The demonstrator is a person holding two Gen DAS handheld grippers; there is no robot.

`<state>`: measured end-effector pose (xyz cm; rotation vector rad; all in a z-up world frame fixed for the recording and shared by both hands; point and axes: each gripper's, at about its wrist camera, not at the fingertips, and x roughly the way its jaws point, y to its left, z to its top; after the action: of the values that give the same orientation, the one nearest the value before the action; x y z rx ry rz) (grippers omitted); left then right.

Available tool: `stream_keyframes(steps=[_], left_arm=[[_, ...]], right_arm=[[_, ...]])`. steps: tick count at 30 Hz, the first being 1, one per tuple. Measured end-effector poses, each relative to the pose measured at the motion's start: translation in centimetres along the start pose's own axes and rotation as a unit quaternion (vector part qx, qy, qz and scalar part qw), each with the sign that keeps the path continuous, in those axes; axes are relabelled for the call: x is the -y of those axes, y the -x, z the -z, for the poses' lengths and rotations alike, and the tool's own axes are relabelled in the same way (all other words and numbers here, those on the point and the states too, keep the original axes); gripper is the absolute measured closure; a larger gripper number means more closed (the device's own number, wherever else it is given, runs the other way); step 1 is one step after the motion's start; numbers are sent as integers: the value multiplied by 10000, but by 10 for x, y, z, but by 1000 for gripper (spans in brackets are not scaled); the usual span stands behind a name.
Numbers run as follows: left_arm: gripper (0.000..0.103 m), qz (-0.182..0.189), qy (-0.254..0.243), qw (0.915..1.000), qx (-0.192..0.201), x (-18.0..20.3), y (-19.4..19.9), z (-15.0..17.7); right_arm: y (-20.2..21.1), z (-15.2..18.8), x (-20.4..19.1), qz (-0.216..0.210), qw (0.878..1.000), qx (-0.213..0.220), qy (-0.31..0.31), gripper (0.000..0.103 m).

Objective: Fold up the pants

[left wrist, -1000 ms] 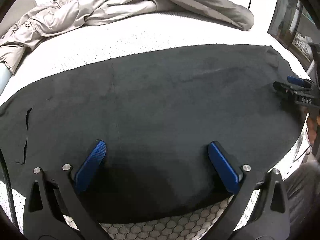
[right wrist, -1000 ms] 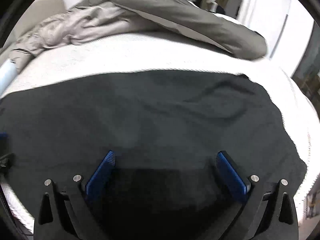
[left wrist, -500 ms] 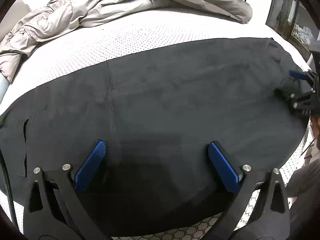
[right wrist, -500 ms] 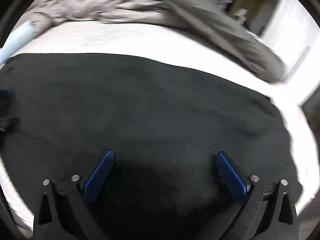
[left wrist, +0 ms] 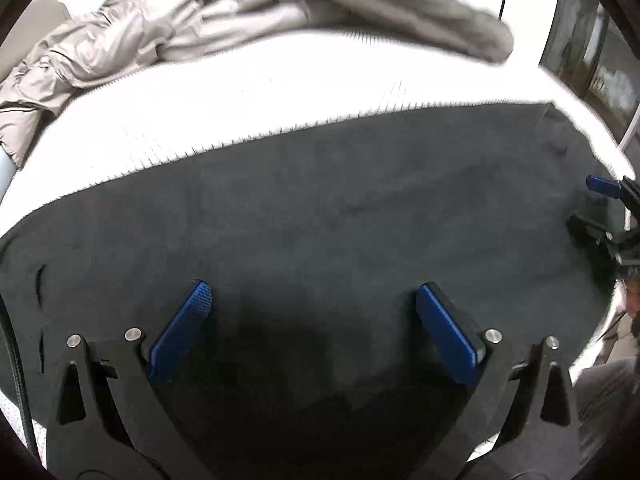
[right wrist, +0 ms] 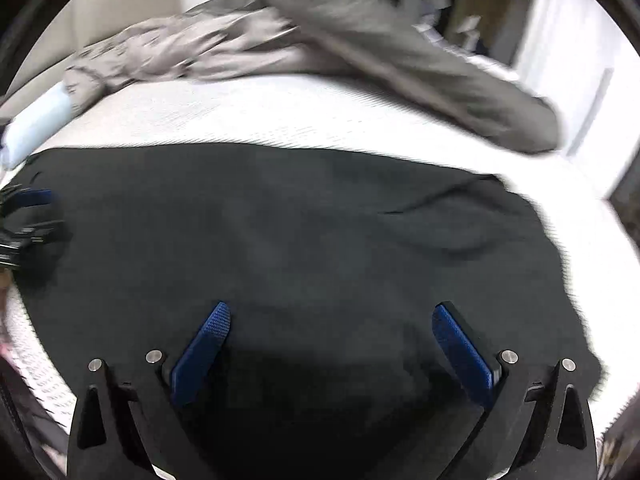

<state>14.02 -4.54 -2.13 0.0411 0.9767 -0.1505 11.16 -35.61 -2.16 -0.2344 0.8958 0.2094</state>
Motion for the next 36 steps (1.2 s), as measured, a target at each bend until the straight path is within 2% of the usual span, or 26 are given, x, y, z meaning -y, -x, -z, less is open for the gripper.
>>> stream_keyframes(steps=[1, 2, 4, 7, 10, 12, 14, 18, 20, 21, 23, 25, 28, 31, 34, 36], left_arm=[[1, -30, -59, 10000, -31, -1, -3, 0], [1, -53, -83, 10000, -17, -3, -4, 0], [1, -123, 12, 9999, 33, -17, -2, 3], [1, -297, 246, 9993, 3, -43, 5, 12], [1, -549, 275, 9981, 67, -62, 12, 22], [1, -461, 352, 9983, 111, -69, 15, 24], [2, -448, 337, 9983, 176, -67, 19, 25], [1, 267, -33, 9990, 346, -23, 26, 21], [1, 505, -350, 9980, 171, -1, 19, 21], [2, 510, -689, 9963, 74, 11, 15, 23], [1, 333, -877, 9955, 120, 11, 14, 26], [1, 377, -704, 9968, 32, -7, 14, 28], [1, 177, -227, 9996, 17, -49, 16, 31], [2, -3, 253, 9996, 138, -75, 20, 26], [2, 106, 540, 9982, 258, -75, 23, 8], [2, 229, 440, 9982, 325, -61, 21, -10]], right_arm=[[-11, -1, -10, -81, 9996, -183, 188, 1], [-19, 1, -16, 56, 9988, -220, 423, 1], [-22, 3, -10, -27, 9988, -135, 476, 1], [-10, 12, 26, 249, 9995, -161, 82, 1], [-2, 27, 68, 855, 9951, -201, -463, 1], [3, 28, 79, 895, 9934, -138, -699, 1], [11, 25, 70, 744, 9949, -26, -685, 0], [19, 12, 15, -156, 9995, 153, -207, 1], [19, 5, -16, -414, 9987, 226, 172, 1], [16, 2, -30, -513, 9977, 206, 381, 1], [11, 5, -46, -340, 9963, 106, 776, 1], [5, 11, -34, -87, 9960, -2, 884, 1], [2, 23, 16, 418, 9989, -93, 177, 1], [2, 28, 52, 461, 9979, -84, -456, 1], [7, 16, 45, 399, 9979, 7, -511, 0], [12, -1, 17, 114, 9995, 126, -272, 0]])
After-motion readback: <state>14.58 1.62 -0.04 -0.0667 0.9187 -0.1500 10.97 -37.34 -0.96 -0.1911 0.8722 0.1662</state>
